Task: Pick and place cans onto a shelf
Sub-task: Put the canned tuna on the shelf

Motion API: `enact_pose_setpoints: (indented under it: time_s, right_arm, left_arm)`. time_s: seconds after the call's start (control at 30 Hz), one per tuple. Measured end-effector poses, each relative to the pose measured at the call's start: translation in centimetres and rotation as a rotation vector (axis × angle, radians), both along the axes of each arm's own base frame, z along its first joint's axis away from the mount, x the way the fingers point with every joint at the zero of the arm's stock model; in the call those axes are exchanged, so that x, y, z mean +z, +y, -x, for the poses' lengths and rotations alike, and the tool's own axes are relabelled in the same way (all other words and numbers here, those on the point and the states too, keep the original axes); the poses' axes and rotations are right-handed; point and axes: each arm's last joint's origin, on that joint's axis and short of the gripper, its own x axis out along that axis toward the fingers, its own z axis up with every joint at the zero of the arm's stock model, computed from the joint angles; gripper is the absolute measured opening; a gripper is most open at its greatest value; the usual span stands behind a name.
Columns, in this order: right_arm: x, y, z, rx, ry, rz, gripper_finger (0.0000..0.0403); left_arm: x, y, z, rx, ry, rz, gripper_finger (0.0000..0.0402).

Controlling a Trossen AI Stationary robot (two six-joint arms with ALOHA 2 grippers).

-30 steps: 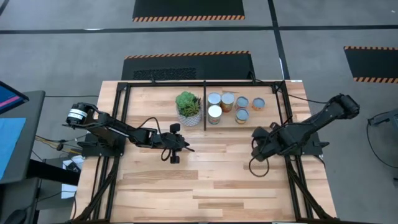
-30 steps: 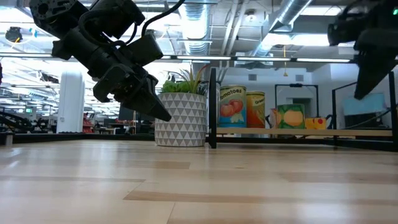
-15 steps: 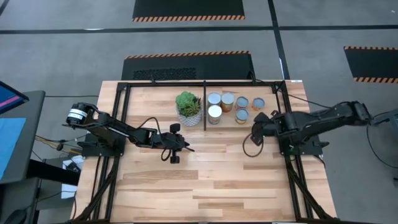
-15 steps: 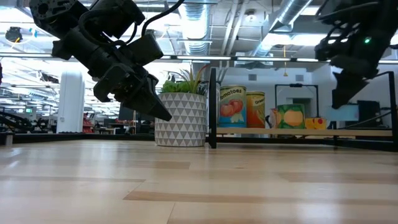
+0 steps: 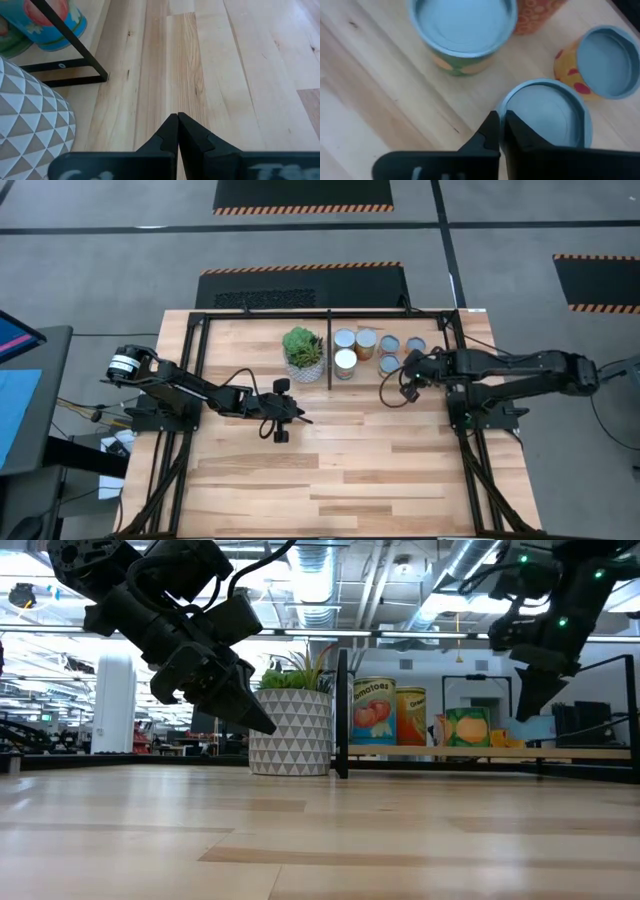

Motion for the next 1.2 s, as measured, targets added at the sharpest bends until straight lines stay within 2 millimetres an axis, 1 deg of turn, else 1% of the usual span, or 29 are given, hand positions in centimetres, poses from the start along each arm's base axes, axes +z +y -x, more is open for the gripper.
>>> enact_pose_setpoints:
  time_s: [0.13, 0.27, 0.47, 0.63, 0.87, 0.97, 1.2]
  right_arm:
    - [-0.2, -0.4, 0.0, -0.024, 0.017, -0.007, 0.0026]
    - [-0.6, -0.5, -0.3, -0.020, 0.037, -0.028, 0.0037]
    - [-1.2, -0.6, -1.0, -0.020, 0.059, -0.027, 0.0037]
    - [-1.2, -0.7, -1.4, 0.000, 0.038, -0.012, 0.0045]
    - [-1.2, -0.7, -1.2, -0.001, 0.052, -0.013, 0.0060]
    - [-1.3, -0.7, -1.0, -0.007, 0.081, -0.002, 0.0061]
    - [-1.2, -0.7, -1.1, 0.006, 0.073, 0.005, 0.0062]
  left_arm:
    - [0.0, 0.0, 0.0, 0.000, 0.000, 0.000, 0.0000]
    - [0.0, 0.0, 0.0, 0.000, 0.000, 0.000, 0.0000]
    - [0.0, 0.0, 0.0, 0.000, 0.000, 0.000, 0.0000]
    - [0.0, 0.0, 0.0, 0.000, 0.000, 0.000, 0.0000]
    - [0.0, 0.0, 0.0, 0.000, 0.001, 0.000, 0.0000]
    - [0.0, 0.0, 0.0, 0.000, 0.000, 0.000, 0.0000]
    - [0.0, 0.0, 0.0, 0.000, 0.000, 0.001, 0.0000]
